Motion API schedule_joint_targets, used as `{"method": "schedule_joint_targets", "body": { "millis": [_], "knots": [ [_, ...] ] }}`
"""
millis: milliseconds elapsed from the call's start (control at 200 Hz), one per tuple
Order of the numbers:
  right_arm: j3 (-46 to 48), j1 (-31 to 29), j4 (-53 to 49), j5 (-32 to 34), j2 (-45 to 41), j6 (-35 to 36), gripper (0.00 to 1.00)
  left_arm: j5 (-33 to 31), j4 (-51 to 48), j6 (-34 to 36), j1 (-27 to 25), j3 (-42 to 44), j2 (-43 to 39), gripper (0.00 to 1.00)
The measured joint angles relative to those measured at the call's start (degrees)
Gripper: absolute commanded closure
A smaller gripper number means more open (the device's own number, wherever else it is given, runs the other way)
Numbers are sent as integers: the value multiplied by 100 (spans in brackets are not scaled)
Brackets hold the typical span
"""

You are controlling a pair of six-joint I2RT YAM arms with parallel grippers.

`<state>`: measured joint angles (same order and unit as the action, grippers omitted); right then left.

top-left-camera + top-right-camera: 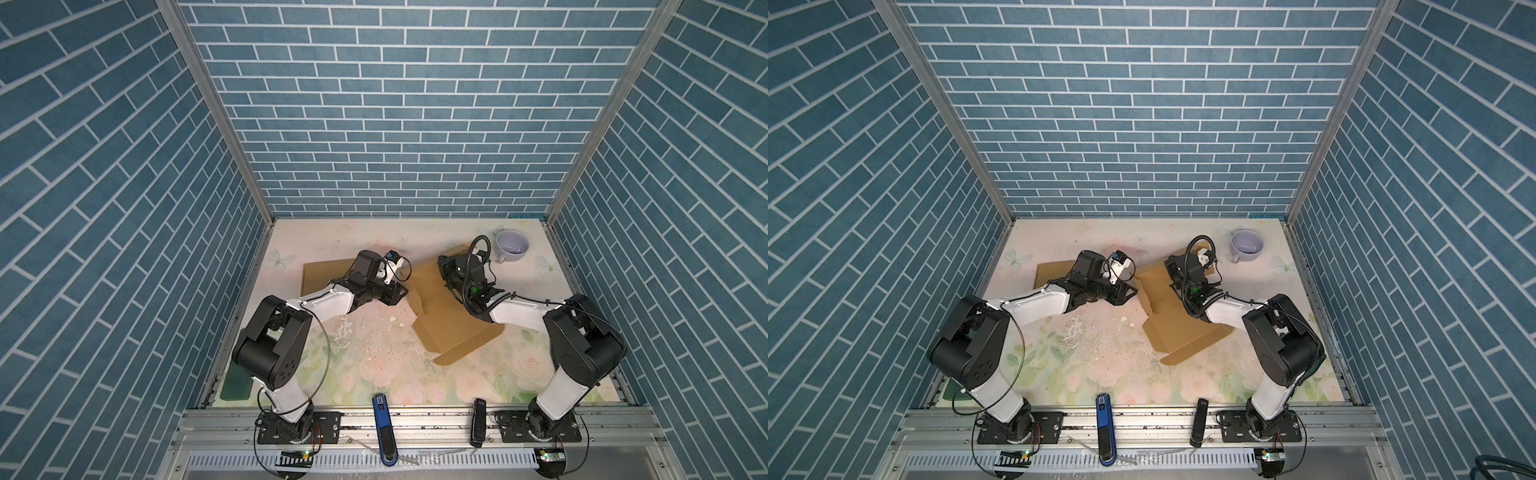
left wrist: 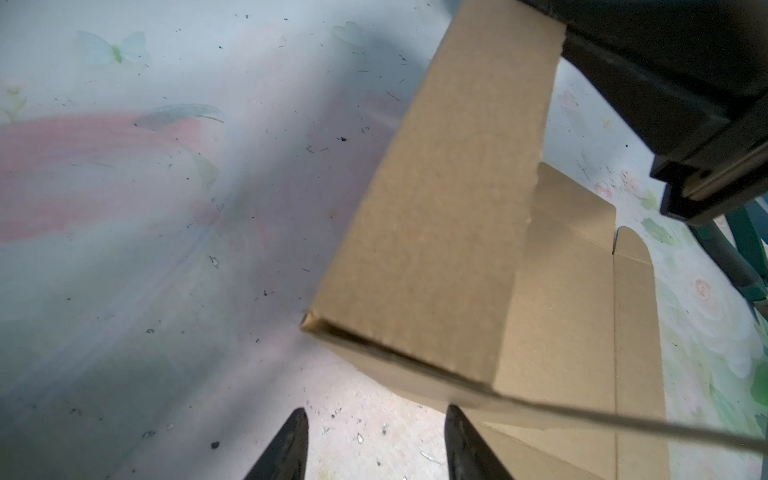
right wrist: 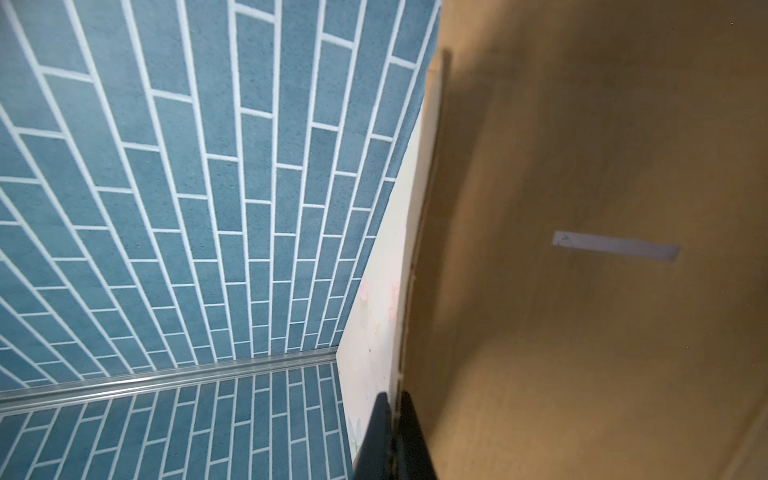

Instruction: Fold the paper box

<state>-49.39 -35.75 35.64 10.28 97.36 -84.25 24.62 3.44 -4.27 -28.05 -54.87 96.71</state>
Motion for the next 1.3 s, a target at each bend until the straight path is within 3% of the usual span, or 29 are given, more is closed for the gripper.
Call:
{"method": "schedule_joint_targets", "body": {
  "millis": [570, 1295],
  "knots": [
    [516, 2, 1419, -540, 2, 450, 100, -166, 125, -188, -155, 376, -310, 46],
    [1095, 0, 2107, -442, -31, 459, 100, -975, 1141, -1504, -940, 1014, -605, 44]
  ]
}}
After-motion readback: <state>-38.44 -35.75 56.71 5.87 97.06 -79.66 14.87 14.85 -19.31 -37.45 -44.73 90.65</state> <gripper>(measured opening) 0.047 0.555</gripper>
